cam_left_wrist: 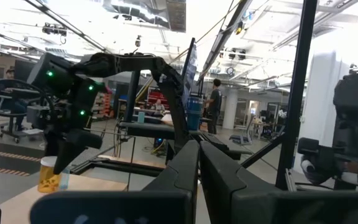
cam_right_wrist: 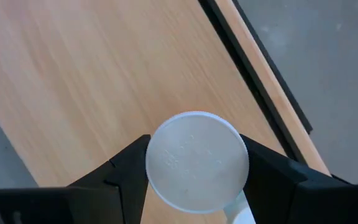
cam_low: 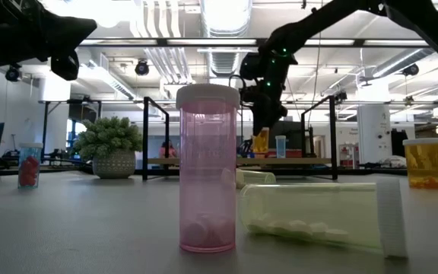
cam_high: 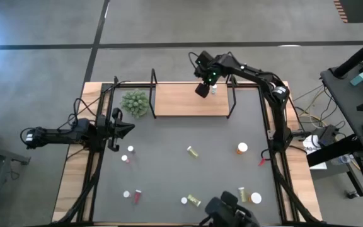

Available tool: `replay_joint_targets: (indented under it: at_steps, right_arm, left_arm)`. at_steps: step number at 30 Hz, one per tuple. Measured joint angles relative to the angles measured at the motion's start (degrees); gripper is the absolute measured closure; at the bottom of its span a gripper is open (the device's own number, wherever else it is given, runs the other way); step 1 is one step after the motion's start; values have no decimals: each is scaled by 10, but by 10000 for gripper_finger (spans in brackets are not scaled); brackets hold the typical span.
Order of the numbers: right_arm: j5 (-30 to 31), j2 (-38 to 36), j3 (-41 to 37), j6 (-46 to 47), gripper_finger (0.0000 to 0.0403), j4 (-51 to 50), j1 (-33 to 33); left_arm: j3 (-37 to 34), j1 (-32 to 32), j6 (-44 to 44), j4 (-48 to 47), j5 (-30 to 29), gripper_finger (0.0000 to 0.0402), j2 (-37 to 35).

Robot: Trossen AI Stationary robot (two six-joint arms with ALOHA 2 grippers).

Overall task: Pick and place medicine bottles onto shelf by color
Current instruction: Put the top left orange pill bottle on the shelf

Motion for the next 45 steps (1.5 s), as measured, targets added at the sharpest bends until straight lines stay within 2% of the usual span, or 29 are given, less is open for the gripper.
replay_joint_targets:
  at_steps: [16,34,45]
  right_arm:
    - [-16,0,-1,-19,185,8,0]
    - [-20,0,-1,7,184,14,2]
    - [-20,2,-3,-17,184,34,0]
  left_arm:
    - [0,0,0,0,0,402,0]
    - [0,0,0,0,0,402,0]
    - [0,0,0,0,0,402,0]
